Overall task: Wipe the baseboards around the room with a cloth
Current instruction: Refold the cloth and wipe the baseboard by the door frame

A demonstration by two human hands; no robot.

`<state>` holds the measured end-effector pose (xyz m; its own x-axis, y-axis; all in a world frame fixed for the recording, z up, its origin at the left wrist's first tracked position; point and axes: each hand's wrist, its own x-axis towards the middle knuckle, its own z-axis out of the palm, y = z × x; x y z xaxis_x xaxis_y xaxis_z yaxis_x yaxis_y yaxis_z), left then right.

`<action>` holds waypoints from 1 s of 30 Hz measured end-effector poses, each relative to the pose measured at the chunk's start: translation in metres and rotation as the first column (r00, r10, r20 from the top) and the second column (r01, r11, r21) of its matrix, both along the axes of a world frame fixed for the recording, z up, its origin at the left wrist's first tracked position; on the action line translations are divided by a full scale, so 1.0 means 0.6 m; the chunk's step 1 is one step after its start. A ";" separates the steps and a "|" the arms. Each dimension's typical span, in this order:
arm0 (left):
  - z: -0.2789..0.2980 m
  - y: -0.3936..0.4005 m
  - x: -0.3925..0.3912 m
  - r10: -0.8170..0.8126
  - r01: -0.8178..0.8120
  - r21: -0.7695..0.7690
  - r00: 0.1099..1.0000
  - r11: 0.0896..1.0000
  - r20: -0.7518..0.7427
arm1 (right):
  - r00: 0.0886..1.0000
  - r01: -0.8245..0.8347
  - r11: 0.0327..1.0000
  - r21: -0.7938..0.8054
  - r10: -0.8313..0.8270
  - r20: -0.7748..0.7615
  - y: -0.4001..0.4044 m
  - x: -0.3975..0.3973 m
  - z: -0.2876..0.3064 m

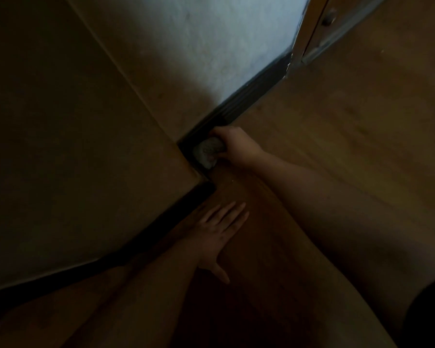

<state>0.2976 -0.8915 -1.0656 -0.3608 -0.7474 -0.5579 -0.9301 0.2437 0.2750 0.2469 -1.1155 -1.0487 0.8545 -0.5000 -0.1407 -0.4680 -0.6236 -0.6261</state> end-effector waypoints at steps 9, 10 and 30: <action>0.003 -0.002 0.002 -0.011 0.011 -0.002 1.000 1.000 -0.013 | 0.998 0.029 0.991 -0.129 -0.035 -0.049 -0.099 -0.040 0.025; 0.002 -0.001 0.001 -0.011 0.011 0.002 1.000 1.000 -0.009 | 0.997 0.037 0.988 -0.147 -0.046 -0.061 -0.115 -0.046 0.030; -0.002 -0.004 0.000 -0.002 0.003 0.034 1.000 0.999 -0.026 | 0.485 0.875 0.484 -0.036 -0.869 0.096 -0.281 -0.147 0.061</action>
